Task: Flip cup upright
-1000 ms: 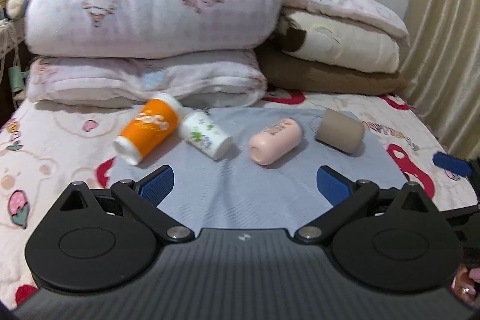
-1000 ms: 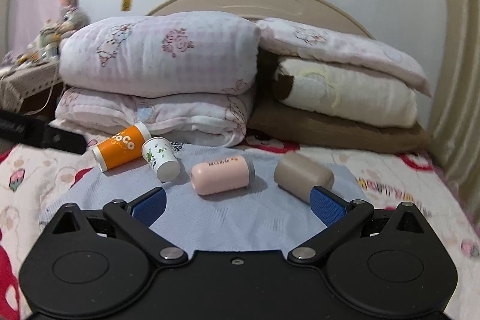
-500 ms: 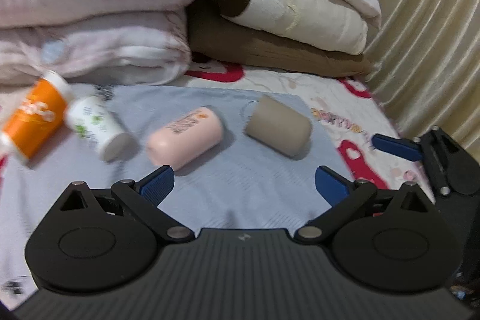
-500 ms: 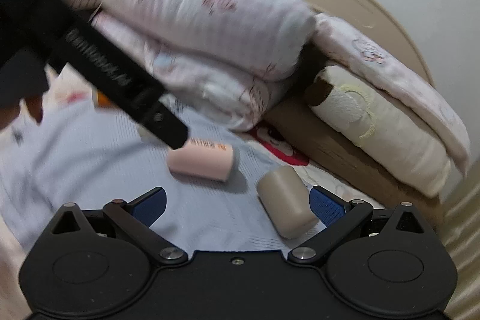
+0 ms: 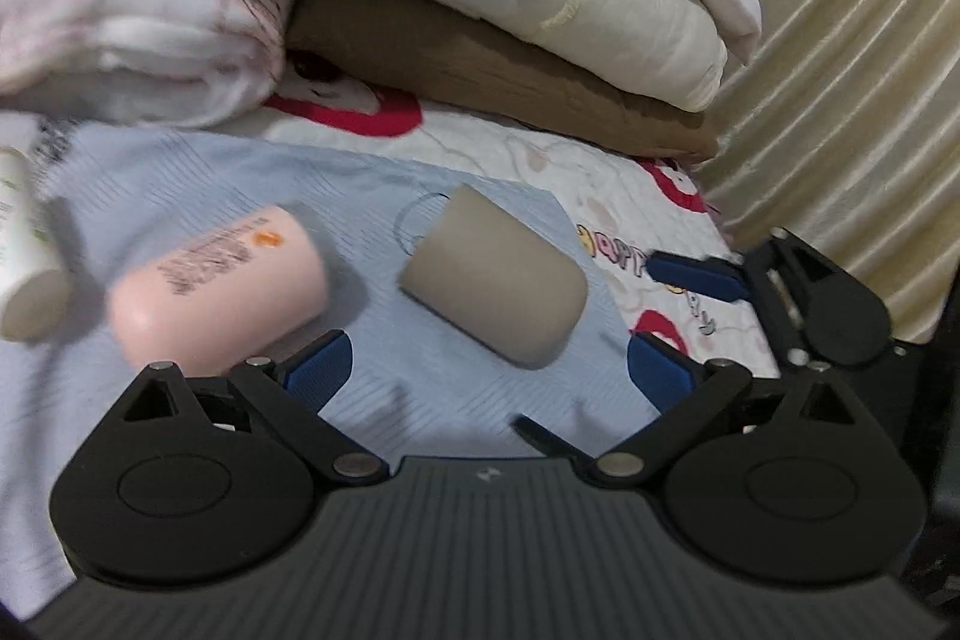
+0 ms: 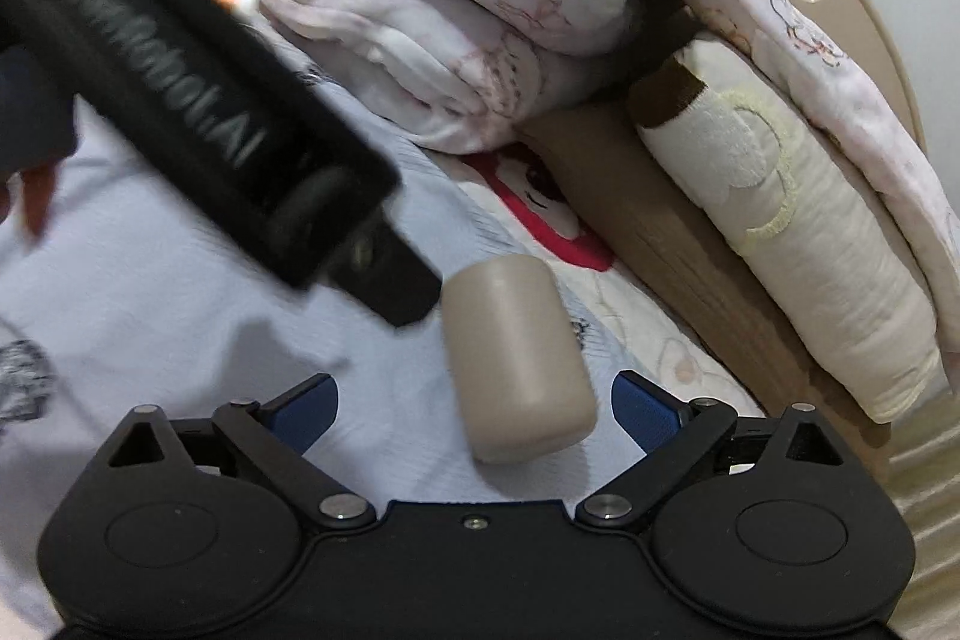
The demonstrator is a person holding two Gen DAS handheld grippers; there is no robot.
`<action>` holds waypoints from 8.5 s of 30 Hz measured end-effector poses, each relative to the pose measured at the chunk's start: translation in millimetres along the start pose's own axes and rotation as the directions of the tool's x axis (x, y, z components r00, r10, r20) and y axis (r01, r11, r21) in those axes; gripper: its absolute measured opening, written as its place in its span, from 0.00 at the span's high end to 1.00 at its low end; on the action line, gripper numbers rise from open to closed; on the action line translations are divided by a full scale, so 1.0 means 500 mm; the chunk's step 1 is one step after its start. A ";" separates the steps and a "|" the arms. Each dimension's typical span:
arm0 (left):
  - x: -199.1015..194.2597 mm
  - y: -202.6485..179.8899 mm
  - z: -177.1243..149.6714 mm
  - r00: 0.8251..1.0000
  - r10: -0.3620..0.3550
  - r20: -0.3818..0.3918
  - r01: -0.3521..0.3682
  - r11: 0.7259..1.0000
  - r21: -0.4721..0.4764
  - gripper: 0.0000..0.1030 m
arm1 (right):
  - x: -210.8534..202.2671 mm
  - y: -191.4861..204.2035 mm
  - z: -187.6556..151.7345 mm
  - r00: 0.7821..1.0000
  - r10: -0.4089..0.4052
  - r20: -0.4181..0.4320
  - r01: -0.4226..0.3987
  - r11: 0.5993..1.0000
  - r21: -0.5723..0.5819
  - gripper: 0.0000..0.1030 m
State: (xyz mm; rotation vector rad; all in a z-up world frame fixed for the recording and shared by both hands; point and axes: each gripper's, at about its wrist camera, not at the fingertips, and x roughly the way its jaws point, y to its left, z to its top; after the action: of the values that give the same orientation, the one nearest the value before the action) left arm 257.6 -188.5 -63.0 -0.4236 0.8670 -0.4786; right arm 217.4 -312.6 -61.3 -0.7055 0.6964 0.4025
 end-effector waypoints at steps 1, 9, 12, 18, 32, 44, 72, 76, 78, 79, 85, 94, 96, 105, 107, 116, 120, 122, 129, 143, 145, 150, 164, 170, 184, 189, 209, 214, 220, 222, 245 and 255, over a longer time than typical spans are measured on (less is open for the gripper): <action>0.014 0.005 0.001 1.000 -0.016 -0.004 0.016 1.000 -0.015 0.07 | 0.016 -0.004 0.001 1.000 -0.003 -0.007 0.003 1.000 0.004 0.04; 0.094 0.055 -0.002 0.998 -0.062 0.018 0.064 0.984 -0.164 0.20 | 0.081 -0.015 -0.012 0.996 -0.042 -0.075 0.039 0.998 -0.040 0.06; 0.117 0.070 0.006 0.997 -0.072 0.021 0.075 0.974 -0.213 0.21 | 0.094 -0.014 -0.012 0.995 -0.036 -0.093 0.028 0.996 -0.090 0.06; 0.158 0.085 0.014 0.996 -0.084 -0.003 0.080 0.960 -0.270 0.36 | 0.131 -0.030 -0.018 0.989 -0.040 -0.142 0.027 0.995 -0.092 0.12; 0.176 0.111 0.004 0.987 -0.162 -0.006 0.152 0.938 -0.313 0.54 | 0.163 -0.005 -0.013 0.978 -0.039 -0.207 0.039 0.999 -0.003 0.19; 0.145 0.114 0.003 0.977 -0.203 -0.061 0.181 0.949 -0.257 0.50 | 0.134 0.024 0.010 0.969 -0.009 -0.246 0.097 0.932 0.348 0.20; -0.027 0.154 -0.056 0.955 -0.184 -0.231 0.153 0.977 -0.146 0.55 | 0.012 0.127 -0.027 0.979 0.133 -0.157 0.039 0.628 0.777 0.21; -0.065 0.171 -0.067 0.959 -0.153 -0.239 0.130 0.985 -0.111 0.55 | 0.001 0.171 -0.018 0.980 0.146 -0.132 0.019 0.597 0.802 0.21; -0.084 0.177 -0.069 0.959 -0.137 -0.249 0.114 0.988 -0.103 0.55 | 0.000 0.182 -0.012 0.978 0.166 -0.124 0.005 0.576 0.817 0.21; -0.093 0.179 -0.070 0.959 -0.129 -0.254 0.105 0.989 -0.104 0.55 | -0.001 0.188 -0.008 0.976 0.181 -0.122 -0.002 0.569 0.822 0.21; -0.137 0.200 -0.085 0.956 -0.093 -0.279 0.066 0.992 -0.106 0.55 | -0.010 0.209 -0.006 0.958 0.277 -0.074 -0.079 0.506 0.859 0.21; -0.137 0.227 -0.090 0.940 -0.119 -0.320 0.093 0.991 -0.098 0.48 | -0.010 0.205 -0.007 0.928 0.368 -0.056 -0.170 0.553 0.816 0.20; -0.131 0.232 -0.083 0.936 -0.112 -0.335 0.084 0.992 -0.099 0.43 | -0.006 0.195 0.007 0.913 0.405 -0.050 -0.214 0.581 0.785 0.14; -0.093 0.262 -0.076 0.929 -0.152 -0.338 0.098 0.980 -0.172 0.30 | 0.061 0.182 0.038 0.849 0.508 -0.145 -0.261 0.642 0.721 0.14; -0.089 0.262 -0.078 0.930 -0.162 -0.331 0.111 0.979 -0.169 0.30 | 0.064 0.183 0.040 0.843 0.518 -0.143 -0.268 0.636 0.724 0.17; -0.121 0.268 -0.097 0.941 -0.195 -0.277 0.180 0.980 -0.081 0.34 | 0.030 0.223 0.044 0.891 0.441 -0.106 -0.248 0.670 0.700 0.18; -0.148 0.267 -0.104 0.951 -0.186 -0.246 0.190 0.982 -0.007 0.35 | 0.010 0.254 0.049 0.923 0.378 -0.075 -0.240 0.715 0.657 0.18; -0.164 0.257 -0.103 0.960 -0.156 -0.232 0.175 0.983 0.063 0.34 | 0.004 0.266 0.047 0.934 0.354 -0.039 -0.245 0.717 0.652 0.18; -0.211 0.234 -0.095 0.988 -0.054 -0.143 0.083 0.975 0.207 0.34 | -0.012 0.319 0.069 0.975 0.210 0.071 -0.215 0.811 0.544 0.18; -0.229 0.247 -0.090 0.999 0.040 0.026 -0.045 0.961 0.274 0.34 | 0.030 0.385 0.098 0.970 -0.036 0.241 -0.010 0.982 0.190 0.18; -0.226 0.254 -0.090 0.999 0.032 0.041 -0.042 0.965 0.258 0.34 | 0.038 0.384 0.098 0.964 -0.050 0.261 0.008 0.987 0.161 0.18; -0.205 0.251 -0.100 0.996 0.056 0.069 -0.073 0.958 0.279 0.34 | 0.056 0.384 0.096 0.962 -0.066 0.265 0.027 0.989 0.148 0.18; -0.194 0.238 -0.131 0.996 -0.064 0.056 0.042 0.944 0.327 0.35 | 0.057 0.352 0.060 0.971 -0.046 0.235 -0.015 0.968 0.251 0.18; -0.188 0.221 -0.142 0.996 -0.051 0.078 0.019 0.933 0.359 0.35 | 0.061 0.333 0.059 0.970 -0.044 0.239 -0.031 0.953 0.302 0.18; -0.182 0.237 -0.136 0.997 -0.044 0.068 0.022 0.957 0.291 0.33 | 0.082 0.330 0.052 0.968 -0.056 0.245 -0.048 0.916 0.398 0.18; -0.188 0.235 -0.151 0.997 0.009 0.079 -0.032 0.959 0.283 0.33 | 0.078 0.329 0.045 0.978 -0.046 0.201 -0.049 0.896 0.441 0.15; -0.340 0.185 -0.169 0.967 0.244 0.068 -0.253 0.948 0.192 0.30 | -0.080 0.351 0.026 0.993 -0.046 0.107 -0.015 0.861 0.508 0.14; -0.411 0.157 -0.171 0.956 0.283 0.082 -0.294 0.931 0.216 0.28 | -0.148 0.356 0.028 0.994 -0.050 0.094 -0.002 0.875 0.485 0.14; -0.489 0.136 -0.176 0.959 0.280 0.054 -0.285 0.934 0.215 0.28 | -0.242 0.357 0.046 0.991 -0.032 0.127 -0.029 0.892 0.451 0.14; -0.511 0.126 -0.182 0.949 0.308 0.067 -0.314 0.918 0.243 0.28 | -0.271 0.357 0.050 0.989 -0.035 0.141 -0.033 0.890 0.454 0.14; -0.614 0.118 -0.223 0.889 0.440 0.126 -0.457 0.868 0.196 0.02 | -0.389 0.375 0.068 0.990 -0.111 0.091 0.040 0.822 0.567 0.00; -0.619 0.168 -0.214 0.857 0.508 0.088 -0.515 0.845 0.144 0.02 | -0.385 0.368 0.069 0.992 -0.120 0.044 0.067 0.781 0.621 0.00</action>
State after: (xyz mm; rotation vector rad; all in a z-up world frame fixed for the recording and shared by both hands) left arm 19.0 35.9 21.3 -0.0390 0.8488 -0.0396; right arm -5.1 -180.1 9.8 -0.0897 0.6607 0.0882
